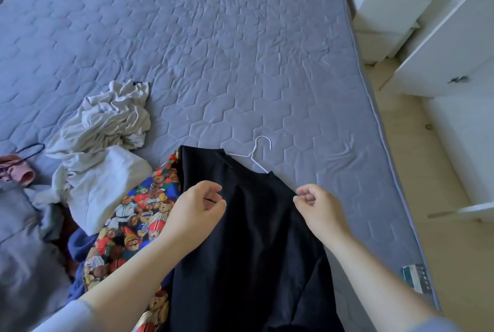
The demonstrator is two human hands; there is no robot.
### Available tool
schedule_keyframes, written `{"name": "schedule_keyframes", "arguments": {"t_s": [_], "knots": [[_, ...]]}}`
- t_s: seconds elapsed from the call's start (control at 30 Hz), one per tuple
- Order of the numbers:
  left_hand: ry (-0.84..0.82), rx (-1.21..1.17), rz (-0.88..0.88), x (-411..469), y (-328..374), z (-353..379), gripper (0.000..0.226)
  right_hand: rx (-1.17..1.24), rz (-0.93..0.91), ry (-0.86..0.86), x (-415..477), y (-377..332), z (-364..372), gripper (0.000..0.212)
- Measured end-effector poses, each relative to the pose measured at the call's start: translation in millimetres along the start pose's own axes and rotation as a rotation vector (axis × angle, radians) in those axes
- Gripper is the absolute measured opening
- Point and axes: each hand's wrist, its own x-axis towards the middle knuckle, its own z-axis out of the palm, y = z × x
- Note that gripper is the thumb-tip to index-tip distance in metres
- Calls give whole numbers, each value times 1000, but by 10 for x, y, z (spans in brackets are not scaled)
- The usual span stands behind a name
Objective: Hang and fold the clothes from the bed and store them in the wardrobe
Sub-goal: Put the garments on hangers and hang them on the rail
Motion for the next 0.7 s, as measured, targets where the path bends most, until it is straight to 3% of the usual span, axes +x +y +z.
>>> {"name": "schedule_keyframes", "arguments": {"t_s": [0.33, 0.7], "knots": [[22, 19, -54, 724, -492, 523, 20, -94, 42, 20, 905, 493, 659, 25], [-8, 21, -63, 909, -827, 810, 24, -186, 76, -67, 1331, 645, 1011, 40]]}}
